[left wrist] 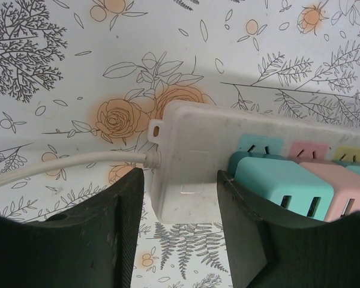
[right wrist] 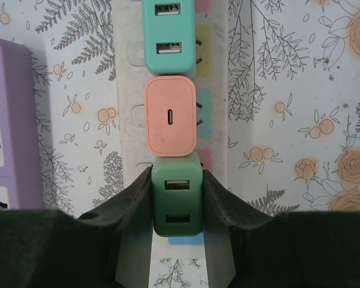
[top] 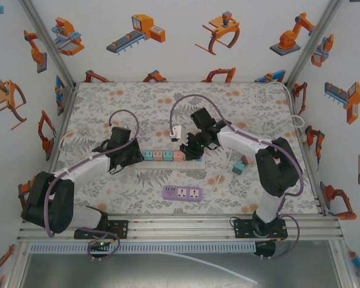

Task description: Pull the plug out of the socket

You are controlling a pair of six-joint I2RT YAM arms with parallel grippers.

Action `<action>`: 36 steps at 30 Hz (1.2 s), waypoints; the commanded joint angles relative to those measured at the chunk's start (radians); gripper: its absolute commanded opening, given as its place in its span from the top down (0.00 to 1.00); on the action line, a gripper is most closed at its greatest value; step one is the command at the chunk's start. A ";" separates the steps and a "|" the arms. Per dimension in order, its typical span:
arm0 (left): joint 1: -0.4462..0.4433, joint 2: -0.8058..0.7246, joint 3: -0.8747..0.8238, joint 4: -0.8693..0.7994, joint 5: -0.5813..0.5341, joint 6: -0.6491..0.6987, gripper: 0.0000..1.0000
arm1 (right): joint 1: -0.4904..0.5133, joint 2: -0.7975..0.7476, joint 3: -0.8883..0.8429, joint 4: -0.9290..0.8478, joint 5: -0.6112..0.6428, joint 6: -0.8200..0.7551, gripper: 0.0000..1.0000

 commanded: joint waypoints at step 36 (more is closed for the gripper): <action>-0.075 -0.240 -0.033 -0.134 0.018 0.023 0.46 | -0.040 -0.398 -0.164 0.418 -0.055 0.491 0.94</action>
